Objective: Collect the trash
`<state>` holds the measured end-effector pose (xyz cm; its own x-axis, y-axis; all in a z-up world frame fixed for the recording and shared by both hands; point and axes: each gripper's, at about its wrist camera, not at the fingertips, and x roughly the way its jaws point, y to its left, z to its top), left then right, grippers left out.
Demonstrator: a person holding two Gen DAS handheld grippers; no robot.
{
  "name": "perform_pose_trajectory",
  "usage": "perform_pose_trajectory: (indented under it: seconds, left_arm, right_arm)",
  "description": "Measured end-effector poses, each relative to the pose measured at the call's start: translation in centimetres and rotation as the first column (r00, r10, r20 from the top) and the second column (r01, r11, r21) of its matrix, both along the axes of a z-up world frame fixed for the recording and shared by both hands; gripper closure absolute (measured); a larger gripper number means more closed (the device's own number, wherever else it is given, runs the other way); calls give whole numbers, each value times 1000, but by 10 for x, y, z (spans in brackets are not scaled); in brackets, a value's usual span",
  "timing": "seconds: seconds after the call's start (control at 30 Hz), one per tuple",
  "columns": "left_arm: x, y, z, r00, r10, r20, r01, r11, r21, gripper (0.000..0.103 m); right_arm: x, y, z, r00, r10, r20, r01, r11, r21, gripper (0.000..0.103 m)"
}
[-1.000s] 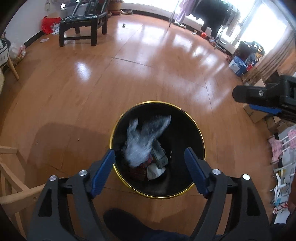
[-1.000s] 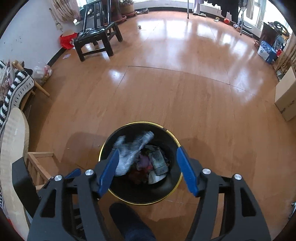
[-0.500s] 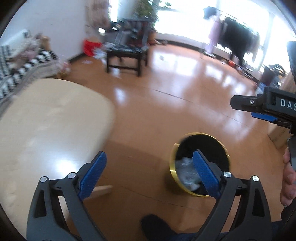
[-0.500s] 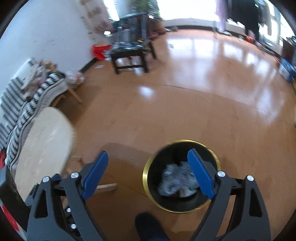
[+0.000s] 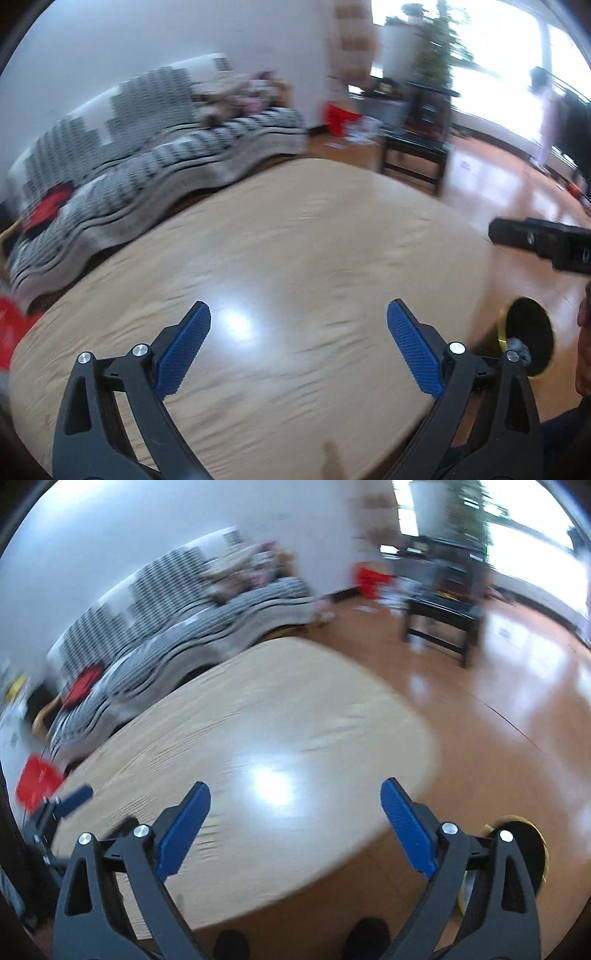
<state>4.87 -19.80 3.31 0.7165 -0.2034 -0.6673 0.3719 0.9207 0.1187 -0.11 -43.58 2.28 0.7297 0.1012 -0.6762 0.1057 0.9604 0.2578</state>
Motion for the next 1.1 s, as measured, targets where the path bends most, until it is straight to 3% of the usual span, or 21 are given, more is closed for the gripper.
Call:
perform_pose_trajectory:
  seconds: [0.1,0.23,0.4,0.57,1.1]
  left_arm:
    - [-7,72,0,992,123,16,-123,992,-3,9]
    - [-13,158,-5,951,309,34,-310,950,36,9]
    - [-16,218,-9,911,411,17,-411,911,31,9]
    - [-18,249,-16,900,436,1,-436,899,44,9]
    - [-10,255,-22,904,427,-32,-426,904,28,9]
  right_arm:
    - [21,71,0,990,143,4,-143,990,-16,12]
    - [37,149,-6,958,286,-10,-286,957,-49,12]
    - [55,218,-19,918,395,-37,-397,914,-81,12]
    - [70,255,-28,900,432,-65,-436,895,-88,12]
    - [75,262,-39,893,442,-85,-448,890,-81,12]
